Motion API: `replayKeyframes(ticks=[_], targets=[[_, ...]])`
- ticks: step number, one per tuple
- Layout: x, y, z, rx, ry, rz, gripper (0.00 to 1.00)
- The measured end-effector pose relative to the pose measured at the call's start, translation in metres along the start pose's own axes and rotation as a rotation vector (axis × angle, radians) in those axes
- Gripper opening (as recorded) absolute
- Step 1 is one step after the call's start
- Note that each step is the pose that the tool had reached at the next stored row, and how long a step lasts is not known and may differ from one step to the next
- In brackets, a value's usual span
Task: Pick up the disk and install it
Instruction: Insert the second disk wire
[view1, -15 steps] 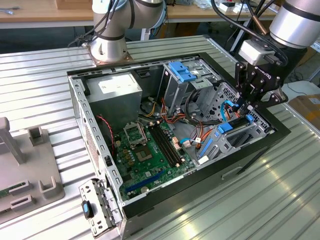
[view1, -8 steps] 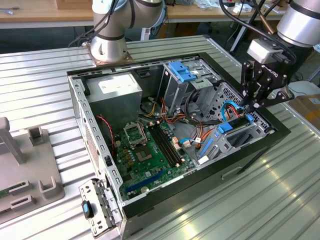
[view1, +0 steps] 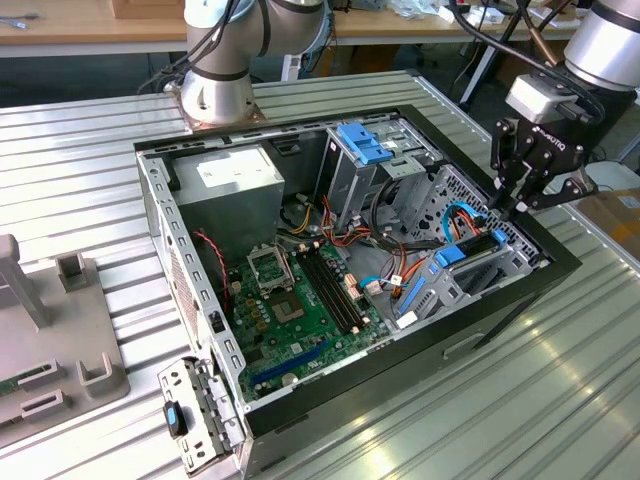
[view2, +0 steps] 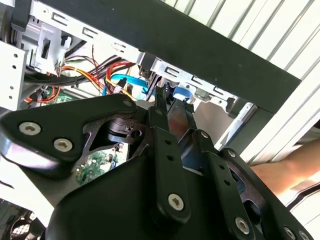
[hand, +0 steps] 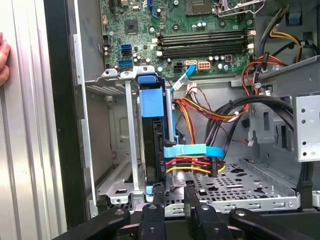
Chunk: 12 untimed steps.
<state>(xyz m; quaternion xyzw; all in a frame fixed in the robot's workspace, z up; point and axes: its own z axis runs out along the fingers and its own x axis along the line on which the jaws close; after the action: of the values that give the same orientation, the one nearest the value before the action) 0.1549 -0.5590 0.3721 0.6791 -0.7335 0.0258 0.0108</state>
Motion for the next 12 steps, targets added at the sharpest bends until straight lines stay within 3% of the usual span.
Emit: replayKeyframes(ticks=[2, 6, 9, 12], targets=[[-0.0002, 0.0000, -0.0034, 0.0000, 0.0002, 0.000, 0.30], [-0.0004, 0.0008, -0.0036, 0.0002, 0.0012, 0.000, 0.30], [0.0010, 0.0165, -0.0040, 0.0045, 0.0010, 0.000, 0.30], [0.0012, 0.0182, -0.0052, 0.0067, 0.0050, 0.000, 0.30]])
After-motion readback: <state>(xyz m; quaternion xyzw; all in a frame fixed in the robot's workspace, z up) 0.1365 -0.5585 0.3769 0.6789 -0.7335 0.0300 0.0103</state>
